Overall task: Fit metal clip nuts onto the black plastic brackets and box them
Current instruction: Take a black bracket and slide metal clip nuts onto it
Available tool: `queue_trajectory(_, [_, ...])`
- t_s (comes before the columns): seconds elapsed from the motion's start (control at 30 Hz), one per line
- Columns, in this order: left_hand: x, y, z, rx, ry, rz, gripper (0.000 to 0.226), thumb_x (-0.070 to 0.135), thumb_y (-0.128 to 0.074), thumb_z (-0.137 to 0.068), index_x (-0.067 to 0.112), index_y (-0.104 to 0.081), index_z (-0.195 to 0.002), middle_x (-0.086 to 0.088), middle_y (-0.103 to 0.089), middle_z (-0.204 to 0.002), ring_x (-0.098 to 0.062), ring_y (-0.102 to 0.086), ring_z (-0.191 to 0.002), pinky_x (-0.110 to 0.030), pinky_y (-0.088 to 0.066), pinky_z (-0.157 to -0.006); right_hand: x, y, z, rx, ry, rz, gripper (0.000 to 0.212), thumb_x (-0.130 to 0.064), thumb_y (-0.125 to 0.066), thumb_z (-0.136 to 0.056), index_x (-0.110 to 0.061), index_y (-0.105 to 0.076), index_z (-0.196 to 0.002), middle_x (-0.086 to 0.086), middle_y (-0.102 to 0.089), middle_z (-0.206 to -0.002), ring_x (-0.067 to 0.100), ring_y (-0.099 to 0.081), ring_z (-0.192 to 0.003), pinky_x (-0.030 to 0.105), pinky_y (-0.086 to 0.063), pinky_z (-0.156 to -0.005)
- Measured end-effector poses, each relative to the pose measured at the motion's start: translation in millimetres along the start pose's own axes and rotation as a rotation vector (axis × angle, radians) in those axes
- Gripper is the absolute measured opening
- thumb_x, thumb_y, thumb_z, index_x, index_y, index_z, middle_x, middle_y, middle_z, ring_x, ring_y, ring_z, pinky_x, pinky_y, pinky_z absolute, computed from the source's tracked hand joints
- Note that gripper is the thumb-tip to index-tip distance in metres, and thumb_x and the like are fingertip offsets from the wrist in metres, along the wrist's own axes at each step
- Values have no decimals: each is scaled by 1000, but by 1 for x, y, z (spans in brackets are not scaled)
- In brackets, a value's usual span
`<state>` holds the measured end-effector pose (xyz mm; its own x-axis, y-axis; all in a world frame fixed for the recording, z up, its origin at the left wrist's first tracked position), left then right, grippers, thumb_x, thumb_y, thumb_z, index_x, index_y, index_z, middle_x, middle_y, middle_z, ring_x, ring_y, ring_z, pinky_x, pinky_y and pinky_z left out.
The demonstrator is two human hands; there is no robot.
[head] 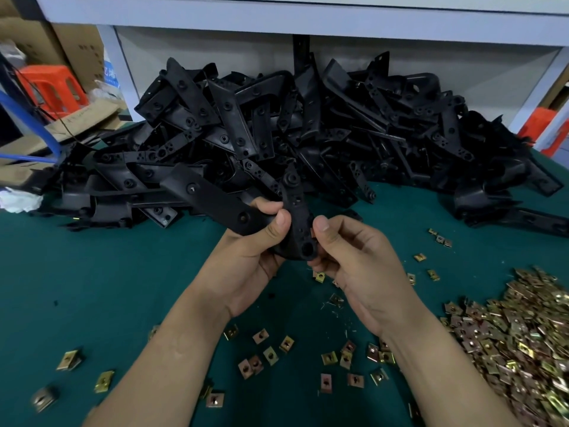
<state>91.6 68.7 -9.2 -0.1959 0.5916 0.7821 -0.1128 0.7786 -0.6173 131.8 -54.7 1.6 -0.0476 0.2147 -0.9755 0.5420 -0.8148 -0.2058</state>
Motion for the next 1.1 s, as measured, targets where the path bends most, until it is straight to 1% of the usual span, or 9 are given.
queue_trajectory(0.23, [2,0,0,-19,-12,-50,17,20,-85,-75,26,-72,-83,-5,-75,-103,-20,-73,-94,-28,-59,-76,-1,2,2,11,-4,53,31,-45,-72,-77,-19,-61,-62,-3,-53,-61,11,-56,-57,19,-45,-54])
queue_trajectory(0.53, [1,-2,1,-19,-69,-132,12,25,-79,-74,28,-70,-81,-1,-73,-91,-17,-72,-90,-27,-57,-75,4,3,2,35,-33,108,37,-47,-74,-75,-23,-56,-53,-6,-42,-50,9,-40,-47,16,-34,-47])
queue_trajectory(0.63, [3,0,0,-17,-70,-127,10,24,-78,-76,27,-70,-82,-1,-72,-93,-18,-71,-92,-29,-57,-78,5,0,2,6,-30,141,34,-51,-72,-76,-22,-65,-59,-7,-47,-52,7,-41,-48,15,-35,-46])
queue_trajectory(0.7, [3,3,-1,18,-56,-78,11,21,-78,-79,24,-67,-81,-3,-72,-97,-20,-71,-94,-31,-59,-79,3,4,0,25,-27,155,35,-57,-66,-79,-24,-76,-74,-11,-52,-53,4,-43,-48,14,-35,-46])
queue_trajectory(0.77, [4,8,-3,74,-59,-2,13,17,-75,-83,23,-65,-77,-2,-70,-100,-19,-70,-101,-30,-58,-85,-4,25,-3,130,32,331,34,-56,-59,-90,-28,-79,-87,-17,-61,-57,-2,-50,-50,10,-37,-49])
queue_trajectory(0.8, [5,11,-3,100,-59,35,14,16,-72,-84,23,-64,-74,-3,-68,-103,-18,-68,-105,-29,-58,-89,-9,35,-5,165,80,524,30,-52,-59,-93,-29,-78,-90,-21,-64,-64,-4,-55,-57,9,-38,-55])
queue_trajectory(0.9, [8,14,-4,129,-45,98,17,14,-70,-85,21,-62,-72,-11,-64,-121,-17,-67,-115,-31,-55,-99,3,38,-7,-9,45,1079,19,-49,-76,-82,-34,-74,-93,-19,-64,-90,-7,-57,-82,11,-37,-65])
queue_trajectory(0.97, [8,14,-4,129,-34,108,17,13,-70,-85,19,-61,-73,-12,-68,-120,-18,-68,-116,-28,-55,-95,19,35,-6,-105,-20,1156,21,-46,-83,-75,-35,-75,-91,-19,-61,-91,-9,-54,-83,8,-37,-63])
queue_trajectory(1.1, [7,9,-4,92,-24,91,20,11,-70,-85,20,-63,-69,-4,-75,-100,-18,-67,-119,-29,-56,-95,21,28,-6,-95,24,1077,11,-30,-84,-80,-33,-75,-85,-17,-64,-81,-15,-53,-84,2,-39,-68])
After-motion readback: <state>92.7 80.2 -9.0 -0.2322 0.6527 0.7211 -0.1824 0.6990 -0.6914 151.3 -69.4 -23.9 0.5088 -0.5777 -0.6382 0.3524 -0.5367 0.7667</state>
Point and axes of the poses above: each hand's wrist, its own z-axis away from the middle knuckle, its own y-axis out of the back of the hand, x = y × z, the point moved 9 cm from there along -z, towards the middle knuckle
